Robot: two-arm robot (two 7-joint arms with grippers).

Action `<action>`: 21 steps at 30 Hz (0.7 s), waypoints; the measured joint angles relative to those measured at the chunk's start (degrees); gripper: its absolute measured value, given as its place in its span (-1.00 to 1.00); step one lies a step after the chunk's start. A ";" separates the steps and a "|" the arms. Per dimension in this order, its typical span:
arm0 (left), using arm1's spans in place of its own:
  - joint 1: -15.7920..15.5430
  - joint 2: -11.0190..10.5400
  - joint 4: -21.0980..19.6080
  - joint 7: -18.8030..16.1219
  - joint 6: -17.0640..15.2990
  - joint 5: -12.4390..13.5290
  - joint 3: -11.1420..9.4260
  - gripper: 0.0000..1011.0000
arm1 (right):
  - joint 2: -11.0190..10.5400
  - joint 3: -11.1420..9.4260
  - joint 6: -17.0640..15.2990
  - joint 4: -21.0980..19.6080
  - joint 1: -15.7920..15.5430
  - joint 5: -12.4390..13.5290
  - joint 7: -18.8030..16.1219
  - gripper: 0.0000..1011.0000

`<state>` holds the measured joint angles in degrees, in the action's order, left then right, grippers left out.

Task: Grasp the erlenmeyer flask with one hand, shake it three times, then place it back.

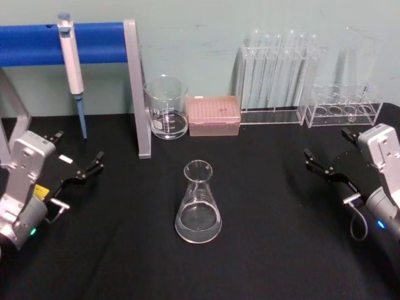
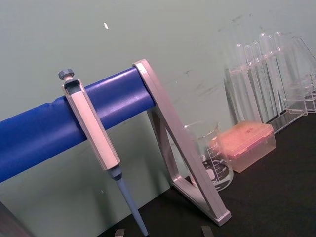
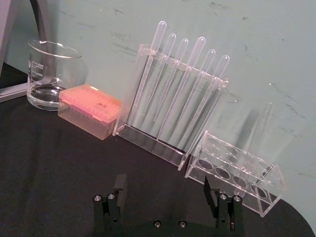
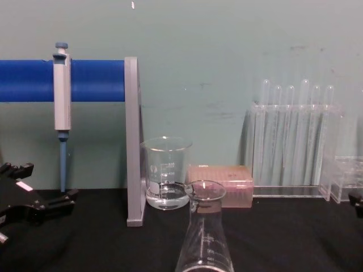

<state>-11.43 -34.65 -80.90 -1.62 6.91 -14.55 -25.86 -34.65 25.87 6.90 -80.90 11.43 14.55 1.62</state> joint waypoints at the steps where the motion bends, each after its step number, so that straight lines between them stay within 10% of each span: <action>1: 0.00 0.00 0.00 0.00 0.00 0.00 0.00 0.98 | 0.00 0.00 0.00 0.00 0.00 0.00 0.00 0.98; 21: 0.00 0.00 0.00 0.00 0.00 0.00 0.00 0.98 | -0.05 -0.11 0.02 0.00 -0.01 -0.27 -0.09 0.98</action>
<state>-11.43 -34.64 -80.90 -1.62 6.91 -14.55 -25.86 -34.69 25.75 6.92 -80.90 11.42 14.27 1.54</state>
